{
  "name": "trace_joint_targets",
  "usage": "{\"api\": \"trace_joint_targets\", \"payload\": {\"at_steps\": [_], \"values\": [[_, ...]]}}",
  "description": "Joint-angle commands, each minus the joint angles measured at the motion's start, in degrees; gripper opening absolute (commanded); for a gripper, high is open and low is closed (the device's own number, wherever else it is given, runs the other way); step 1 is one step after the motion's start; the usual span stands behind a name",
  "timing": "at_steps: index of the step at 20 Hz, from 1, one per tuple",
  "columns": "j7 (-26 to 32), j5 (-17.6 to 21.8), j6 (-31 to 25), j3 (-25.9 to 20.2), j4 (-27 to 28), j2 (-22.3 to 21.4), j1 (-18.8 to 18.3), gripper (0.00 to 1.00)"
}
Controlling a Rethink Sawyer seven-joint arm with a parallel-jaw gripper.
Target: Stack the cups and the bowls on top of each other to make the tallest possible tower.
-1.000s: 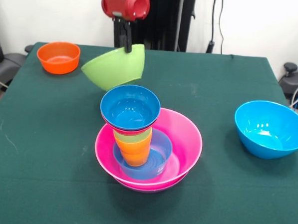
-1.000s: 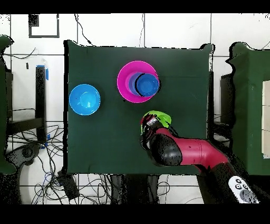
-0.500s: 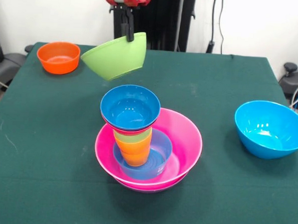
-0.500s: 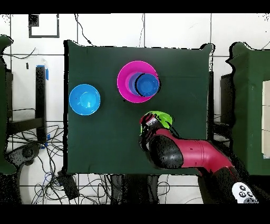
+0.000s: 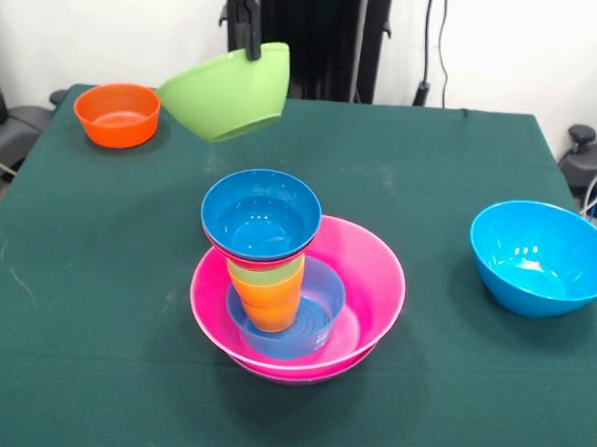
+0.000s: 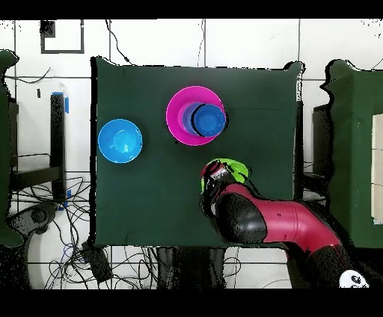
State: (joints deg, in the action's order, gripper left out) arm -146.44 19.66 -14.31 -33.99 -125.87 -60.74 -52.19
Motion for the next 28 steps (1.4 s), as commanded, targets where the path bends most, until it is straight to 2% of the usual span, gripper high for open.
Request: {"api": "trace_joint_targets", "payload": {"at_steps": [1,10,28], "values": [[8.2,-4.2,-10.9,-6.1,-3.9,-5.7,-1.5,0.0],[11.1,-7.7,-17.5,-8.5,-3.1,-11.5,-3.1,0.0],[7.6,-8.4,-19.9,-10.0,1.8,-10.5,-0.4,0.0]]}}
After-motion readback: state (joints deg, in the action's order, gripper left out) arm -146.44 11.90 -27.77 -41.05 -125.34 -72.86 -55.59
